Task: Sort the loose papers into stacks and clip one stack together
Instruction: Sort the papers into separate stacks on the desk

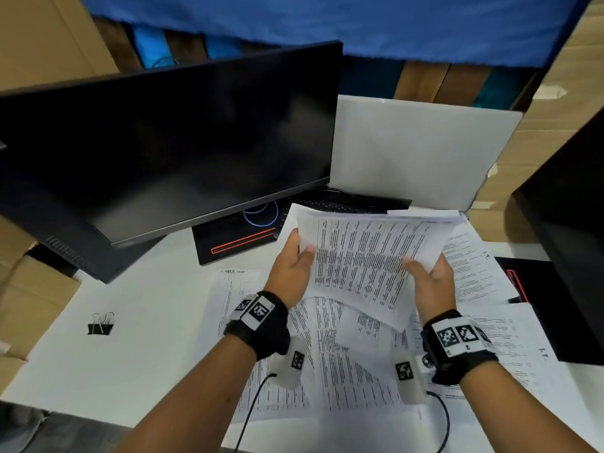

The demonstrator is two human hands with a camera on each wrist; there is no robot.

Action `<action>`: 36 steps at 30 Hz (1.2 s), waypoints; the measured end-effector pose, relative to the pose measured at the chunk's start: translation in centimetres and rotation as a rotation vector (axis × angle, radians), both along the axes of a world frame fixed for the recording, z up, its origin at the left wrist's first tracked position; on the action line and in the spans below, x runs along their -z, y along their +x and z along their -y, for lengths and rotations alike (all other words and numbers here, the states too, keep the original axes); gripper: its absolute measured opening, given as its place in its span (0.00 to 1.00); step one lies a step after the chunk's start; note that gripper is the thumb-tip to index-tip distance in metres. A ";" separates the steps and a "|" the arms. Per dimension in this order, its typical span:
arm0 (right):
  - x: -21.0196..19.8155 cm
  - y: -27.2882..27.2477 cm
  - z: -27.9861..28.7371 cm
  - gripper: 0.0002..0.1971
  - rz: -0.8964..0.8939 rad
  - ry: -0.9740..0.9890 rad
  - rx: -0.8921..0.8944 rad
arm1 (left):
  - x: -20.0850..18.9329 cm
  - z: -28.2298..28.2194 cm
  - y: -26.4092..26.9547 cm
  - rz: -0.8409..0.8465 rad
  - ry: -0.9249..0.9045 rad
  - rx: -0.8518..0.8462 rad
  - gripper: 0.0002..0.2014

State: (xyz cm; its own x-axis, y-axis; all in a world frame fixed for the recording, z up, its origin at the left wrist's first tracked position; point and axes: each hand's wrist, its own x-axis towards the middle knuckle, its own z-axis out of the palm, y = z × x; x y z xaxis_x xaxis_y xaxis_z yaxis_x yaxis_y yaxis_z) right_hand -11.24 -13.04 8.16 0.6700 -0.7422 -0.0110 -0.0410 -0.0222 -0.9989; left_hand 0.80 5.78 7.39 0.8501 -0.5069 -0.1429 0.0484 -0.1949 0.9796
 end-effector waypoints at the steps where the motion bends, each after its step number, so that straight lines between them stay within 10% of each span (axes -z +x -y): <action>1: 0.7 -0.2 0.0 0.15 -0.030 0.009 0.002 | 0.3 -0.1 -0.4 -0.025 0.015 -0.004 0.32; 8: 2.9 -1.0 0.1 0.07 -0.108 0.112 0.056 | 2.1 -0.2 -2.6 -0.059 -0.029 -0.039 0.10; 18: 2.9 -1.2 1.5 0.14 -0.116 0.189 0.111 | 5.1 -0.9 -0.4 0.051 0.047 -0.160 0.14; 28: 3.5 -2.5 4.7 0.15 -0.153 0.122 0.215 | 9.9 -6.1 4.2 0.073 0.983 0.018 0.23; 36: 4.0 -3.6 5.4 0.18 -0.174 0.098 0.250 | 7.9 -5.8 2.7 0.135 0.717 -0.191 0.02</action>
